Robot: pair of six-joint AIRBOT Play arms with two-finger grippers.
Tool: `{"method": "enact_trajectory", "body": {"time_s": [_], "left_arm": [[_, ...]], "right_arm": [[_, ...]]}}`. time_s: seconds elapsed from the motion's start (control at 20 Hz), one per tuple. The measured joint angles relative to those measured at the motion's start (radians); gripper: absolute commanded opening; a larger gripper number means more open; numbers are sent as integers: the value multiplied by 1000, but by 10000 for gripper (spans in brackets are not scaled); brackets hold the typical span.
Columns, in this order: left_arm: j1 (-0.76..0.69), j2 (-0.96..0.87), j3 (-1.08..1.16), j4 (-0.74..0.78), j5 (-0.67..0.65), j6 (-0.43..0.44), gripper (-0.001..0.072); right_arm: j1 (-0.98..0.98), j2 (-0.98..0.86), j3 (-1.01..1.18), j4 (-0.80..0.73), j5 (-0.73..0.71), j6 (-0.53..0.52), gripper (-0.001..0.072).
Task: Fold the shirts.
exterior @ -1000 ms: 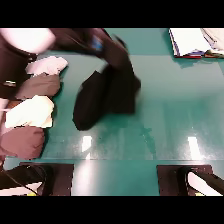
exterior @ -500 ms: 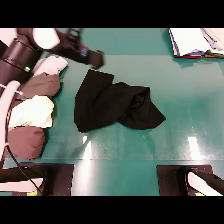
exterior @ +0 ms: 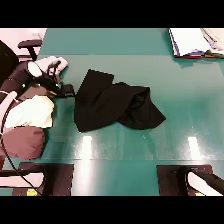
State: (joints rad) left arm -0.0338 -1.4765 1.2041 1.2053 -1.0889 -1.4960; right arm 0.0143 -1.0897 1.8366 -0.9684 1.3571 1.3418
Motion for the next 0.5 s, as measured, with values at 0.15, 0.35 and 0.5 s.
{"method": "enact_trajectory", "body": {"time_s": [0.15,0.35,0.5], "left_arm": [[11,-35,-72,-97,60,41,568],[-22,-58,-95,-172,123,64,144],[-41,-63,-58,-176,135,72,22]], "right_arm": [[0,0,0,0,1,0,16],[0,-6,0,0,18,0,16],[-15,-40,-1,-18,95,10,16]]}}
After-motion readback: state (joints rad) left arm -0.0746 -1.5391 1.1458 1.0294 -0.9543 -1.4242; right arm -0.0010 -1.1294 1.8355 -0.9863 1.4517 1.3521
